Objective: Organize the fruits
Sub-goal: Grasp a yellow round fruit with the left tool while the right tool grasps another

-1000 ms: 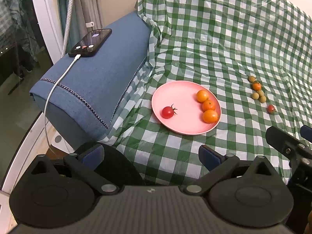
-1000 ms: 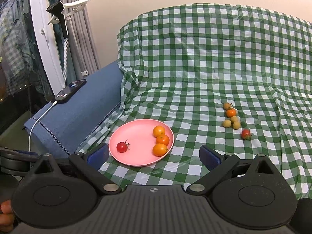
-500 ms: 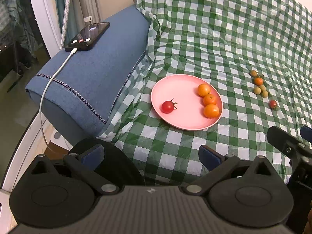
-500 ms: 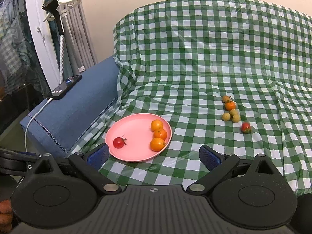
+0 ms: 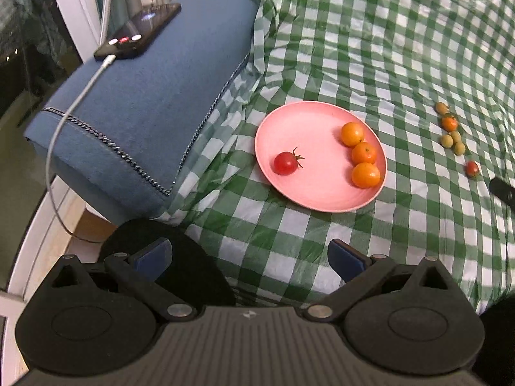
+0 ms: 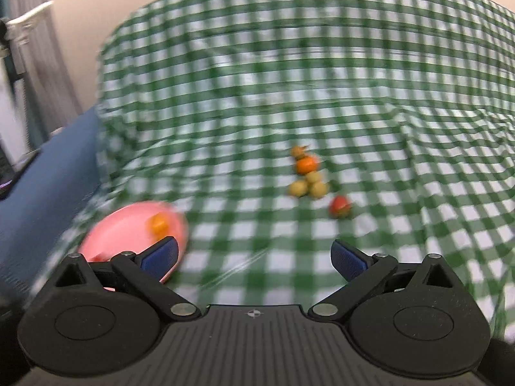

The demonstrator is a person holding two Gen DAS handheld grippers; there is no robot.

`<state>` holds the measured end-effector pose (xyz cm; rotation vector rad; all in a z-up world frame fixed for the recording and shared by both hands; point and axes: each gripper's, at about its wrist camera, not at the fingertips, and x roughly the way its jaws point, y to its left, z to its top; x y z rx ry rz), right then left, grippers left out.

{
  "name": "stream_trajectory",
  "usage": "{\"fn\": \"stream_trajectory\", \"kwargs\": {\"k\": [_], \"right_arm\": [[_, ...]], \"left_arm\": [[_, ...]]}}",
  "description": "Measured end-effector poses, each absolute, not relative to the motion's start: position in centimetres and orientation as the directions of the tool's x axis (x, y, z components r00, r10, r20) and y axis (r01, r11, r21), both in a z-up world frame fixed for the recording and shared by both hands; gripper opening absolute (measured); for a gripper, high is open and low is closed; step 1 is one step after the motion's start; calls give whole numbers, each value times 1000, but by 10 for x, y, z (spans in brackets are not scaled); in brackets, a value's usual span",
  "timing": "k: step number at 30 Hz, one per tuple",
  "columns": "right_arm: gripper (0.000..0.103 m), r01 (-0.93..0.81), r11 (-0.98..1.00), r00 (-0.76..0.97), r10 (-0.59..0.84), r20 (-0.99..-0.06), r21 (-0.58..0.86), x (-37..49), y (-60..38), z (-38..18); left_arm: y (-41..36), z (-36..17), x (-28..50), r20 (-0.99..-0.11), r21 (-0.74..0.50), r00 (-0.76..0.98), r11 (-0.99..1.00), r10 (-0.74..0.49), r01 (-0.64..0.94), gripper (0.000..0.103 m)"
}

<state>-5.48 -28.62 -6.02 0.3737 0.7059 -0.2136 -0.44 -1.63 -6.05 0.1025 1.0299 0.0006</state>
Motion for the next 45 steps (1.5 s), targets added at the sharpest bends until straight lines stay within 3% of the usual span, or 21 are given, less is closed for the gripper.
{"fn": "stream_trajectory", "kwargs": {"k": [8,10,13,14,15,17,18,26,30,36,41,42,43,45], "right_arm": [[102,377,920,652,-183,-736,106,53,-357,-143],[98,369,927,634,-197,-747,69,73,-367,-163],[65,316,947,644,-167,-747,60,91,-375,-185],[41,282,957,650,-141,-747,64,94,-376,-191],[36,257,964,652,-122,-749,67,96,-377,-196],[35,240,969,668,-118,-735,63,97,-378,-203],[28,235,970,683,-118,-721,63,95,-379,-206],[28,456,883,668,-260,-697,107,64,-425,-193],[28,504,863,632,-338,-697,38,49,-449,-201],[28,558,824,611,-334,-718,92,40,-468,-215],[28,551,828,626,-333,-705,99,38,-467,-217],[28,552,827,628,-332,-704,103,36,-468,-217],[28,552,828,630,-331,-703,105,38,-468,-218],[28,550,829,630,-331,-702,103,40,-468,-217]], "left_arm": [[-40,-72,40,-877,139,466,990,113,22,103],[-48,-75,54,-881,151,457,988,125,20,103],[-65,-78,72,-882,161,453,986,130,30,103],[-72,-78,78,-882,162,454,986,128,36,103],[-78,-78,84,-880,159,459,986,122,44,103],[-94,-79,94,-874,157,475,985,107,66,103],[-104,-80,100,-871,158,482,984,101,79,103],[-214,-100,150,-879,96,472,950,-58,297,103],[-282,-128,178,-902,28,404,912,-154,409,103],[-346,-173,198,-917,60,372,869,-146,490,103],[-361,-184,214,-928,17,337,887,-157,461,103],[-361,-185,216,-928,9,336,892,-161,453,98],[-361,-184,217,-927,-2,334,893,-170,451,74],[-363,-184,217,-926,5,337,887,-171,462,41]]}}
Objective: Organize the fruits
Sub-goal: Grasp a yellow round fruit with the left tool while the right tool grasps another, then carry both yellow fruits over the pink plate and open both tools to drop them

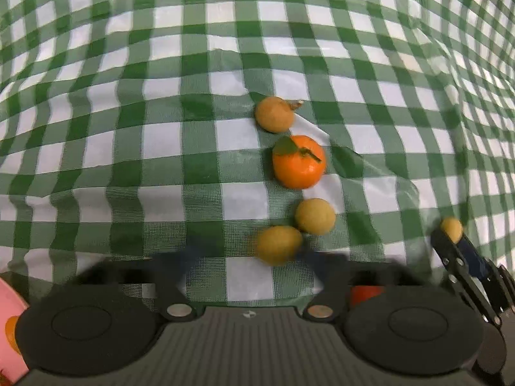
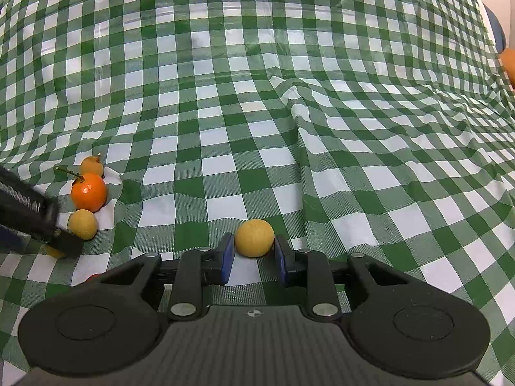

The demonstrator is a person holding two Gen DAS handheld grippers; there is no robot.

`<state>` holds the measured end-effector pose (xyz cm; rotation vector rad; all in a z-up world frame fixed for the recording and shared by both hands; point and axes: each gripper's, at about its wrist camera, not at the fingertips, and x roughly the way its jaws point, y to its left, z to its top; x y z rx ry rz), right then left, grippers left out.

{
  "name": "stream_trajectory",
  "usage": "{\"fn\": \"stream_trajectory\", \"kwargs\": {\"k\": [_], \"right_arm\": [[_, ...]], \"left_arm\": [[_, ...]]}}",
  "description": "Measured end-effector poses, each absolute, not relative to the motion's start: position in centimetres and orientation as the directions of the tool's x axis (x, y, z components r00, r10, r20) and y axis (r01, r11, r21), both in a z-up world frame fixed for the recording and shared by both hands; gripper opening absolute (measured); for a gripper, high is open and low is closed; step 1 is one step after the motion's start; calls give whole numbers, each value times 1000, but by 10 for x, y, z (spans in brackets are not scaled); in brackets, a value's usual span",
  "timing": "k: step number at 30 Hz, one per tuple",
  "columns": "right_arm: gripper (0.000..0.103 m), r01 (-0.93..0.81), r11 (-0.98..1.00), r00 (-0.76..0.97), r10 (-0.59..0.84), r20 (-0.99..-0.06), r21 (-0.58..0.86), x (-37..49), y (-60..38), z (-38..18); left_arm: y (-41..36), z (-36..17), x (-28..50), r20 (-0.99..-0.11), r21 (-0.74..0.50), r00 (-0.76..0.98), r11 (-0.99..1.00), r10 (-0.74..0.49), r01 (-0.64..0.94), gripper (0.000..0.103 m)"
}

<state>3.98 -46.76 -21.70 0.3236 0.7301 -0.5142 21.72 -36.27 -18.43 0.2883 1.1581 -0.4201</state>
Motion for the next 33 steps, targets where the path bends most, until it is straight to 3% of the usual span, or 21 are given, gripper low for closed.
{"fn": "stream_trajectory", "kwargs": {"k": [1,8,13,24,33], "right_arm": [[28,544,833,633,-325,-702,105,44,-472,-218],[28,544,830,645,-319,-695,124,38,-465,-205],[28,493,856,710,-293,-641,154,19,-441,-167],[28,273,914,749,-7,-663,299,-75,-333,-96],[28,91,940,794,131,-593,330,-103,-251,-27]], "left_arm": [[-361,-182,216,-917,10,357,886,-177,464,30],[-324,-167,202,-901,-26,381,900,-210,434,29],[-286,-129,165,-873,-28,425,893,-240,448,29],[-160,-74,55,-854,8,479,916,-202,401,29],[-76,-45,0,-815,-9,555,961,-168,277,29]]}}
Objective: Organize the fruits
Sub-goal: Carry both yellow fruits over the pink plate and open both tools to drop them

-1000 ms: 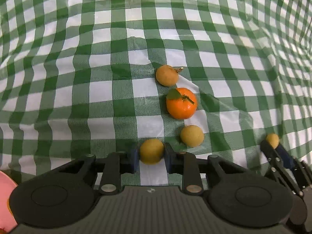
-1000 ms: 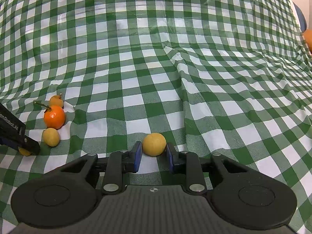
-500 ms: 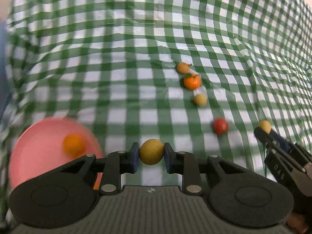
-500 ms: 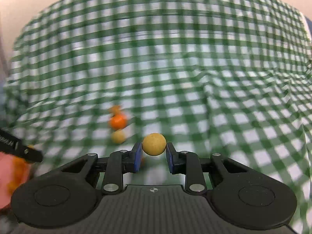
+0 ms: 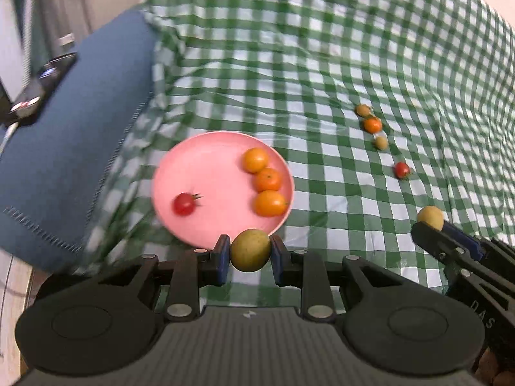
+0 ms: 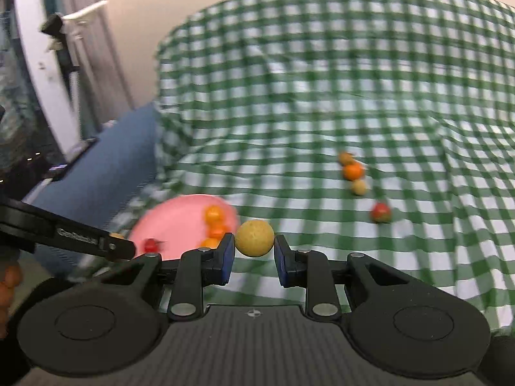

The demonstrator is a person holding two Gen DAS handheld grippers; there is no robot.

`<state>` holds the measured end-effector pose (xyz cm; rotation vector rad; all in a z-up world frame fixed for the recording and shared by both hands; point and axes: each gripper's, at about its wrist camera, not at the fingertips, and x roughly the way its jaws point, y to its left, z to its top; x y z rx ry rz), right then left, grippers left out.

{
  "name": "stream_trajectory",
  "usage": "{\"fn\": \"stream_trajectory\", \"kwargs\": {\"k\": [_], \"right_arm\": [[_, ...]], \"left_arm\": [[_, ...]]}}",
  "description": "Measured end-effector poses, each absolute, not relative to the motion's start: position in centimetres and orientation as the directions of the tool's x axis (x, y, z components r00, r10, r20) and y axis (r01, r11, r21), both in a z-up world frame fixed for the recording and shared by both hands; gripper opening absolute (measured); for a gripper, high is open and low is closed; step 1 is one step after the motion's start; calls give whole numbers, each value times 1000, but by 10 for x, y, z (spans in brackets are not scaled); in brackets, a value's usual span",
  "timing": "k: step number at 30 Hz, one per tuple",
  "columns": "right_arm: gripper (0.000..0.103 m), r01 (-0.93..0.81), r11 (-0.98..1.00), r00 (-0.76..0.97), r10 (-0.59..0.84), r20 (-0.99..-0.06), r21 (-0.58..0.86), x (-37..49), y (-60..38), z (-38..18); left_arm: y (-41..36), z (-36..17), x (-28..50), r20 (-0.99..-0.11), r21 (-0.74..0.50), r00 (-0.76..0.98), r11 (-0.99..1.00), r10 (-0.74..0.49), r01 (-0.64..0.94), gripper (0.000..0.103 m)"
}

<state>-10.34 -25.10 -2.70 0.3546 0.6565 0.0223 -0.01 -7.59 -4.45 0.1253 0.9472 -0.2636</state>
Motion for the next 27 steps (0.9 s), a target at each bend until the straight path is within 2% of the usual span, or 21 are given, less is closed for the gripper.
{"fn": "stream_trajectory", "kwargs": {"k": [7,27], "right_arm": [[28,38,949,789,165,-592,314,-118,-218,-5],[28,42,965,833,110,-542,260,-155,-213,21]], "left_arm": [[-35,-24,-36,-780,-53,595,968,-194,246,29],[-15,-1,-76,-725,-89,653,970,-219,227,29]]}}
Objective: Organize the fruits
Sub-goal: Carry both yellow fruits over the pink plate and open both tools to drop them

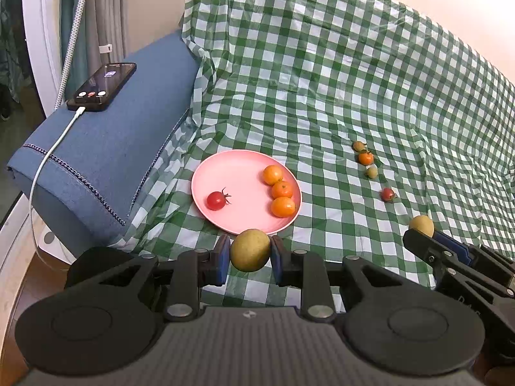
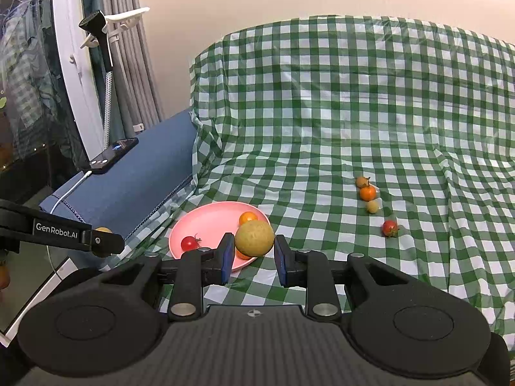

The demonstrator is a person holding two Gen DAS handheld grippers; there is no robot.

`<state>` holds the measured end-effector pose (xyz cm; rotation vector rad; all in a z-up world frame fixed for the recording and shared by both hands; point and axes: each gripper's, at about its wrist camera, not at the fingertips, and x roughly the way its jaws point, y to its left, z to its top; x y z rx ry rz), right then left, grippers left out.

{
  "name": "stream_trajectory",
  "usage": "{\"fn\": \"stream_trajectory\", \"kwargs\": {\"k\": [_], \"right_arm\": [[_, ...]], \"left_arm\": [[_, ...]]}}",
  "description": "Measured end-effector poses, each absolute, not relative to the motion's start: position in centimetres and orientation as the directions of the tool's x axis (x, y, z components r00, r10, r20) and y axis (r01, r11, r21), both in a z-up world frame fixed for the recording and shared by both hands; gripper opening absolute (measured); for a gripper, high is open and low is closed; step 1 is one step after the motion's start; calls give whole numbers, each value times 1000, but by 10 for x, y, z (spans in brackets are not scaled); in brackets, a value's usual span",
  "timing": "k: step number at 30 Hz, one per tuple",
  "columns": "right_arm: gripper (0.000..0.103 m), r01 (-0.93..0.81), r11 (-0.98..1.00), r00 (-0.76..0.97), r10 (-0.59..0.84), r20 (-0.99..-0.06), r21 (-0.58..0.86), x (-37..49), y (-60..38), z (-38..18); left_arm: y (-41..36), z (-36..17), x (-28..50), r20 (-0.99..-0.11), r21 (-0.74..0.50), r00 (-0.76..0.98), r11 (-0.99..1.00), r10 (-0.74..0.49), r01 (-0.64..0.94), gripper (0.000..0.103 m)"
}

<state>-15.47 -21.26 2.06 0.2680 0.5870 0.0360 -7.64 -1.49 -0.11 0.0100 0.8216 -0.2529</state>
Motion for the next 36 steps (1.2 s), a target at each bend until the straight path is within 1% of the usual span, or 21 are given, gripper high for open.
{"fn": "stream_trajectory", "kwargs": {"k": [7,15,23,28,36], "right_arm": [[28,31,966,826,119,-550,256,-153,-210,21],[28,28,972,797,120,-592,234,-134,-208,10],[28,-16,972,770,161,-617,234,-93,-196,-4],[28,-44,973,751,180,-635,225,-63,-188,-17],[28,-73,969,698,219,-682,237,-15,-176,-51]], "left_arm": [[-5,-6,-71,-729,-107,650,973,-215,202,29],[6,-21,-42,-759,-113,621,979,-196,170,29],[3,-32,0,-777,-106,602,982,-181,159,29],[-3,-48,32,-809,-112,558,981,-182,158,29],[-19,-74,81,-839,-68,524,984,-147,167,29]]}}
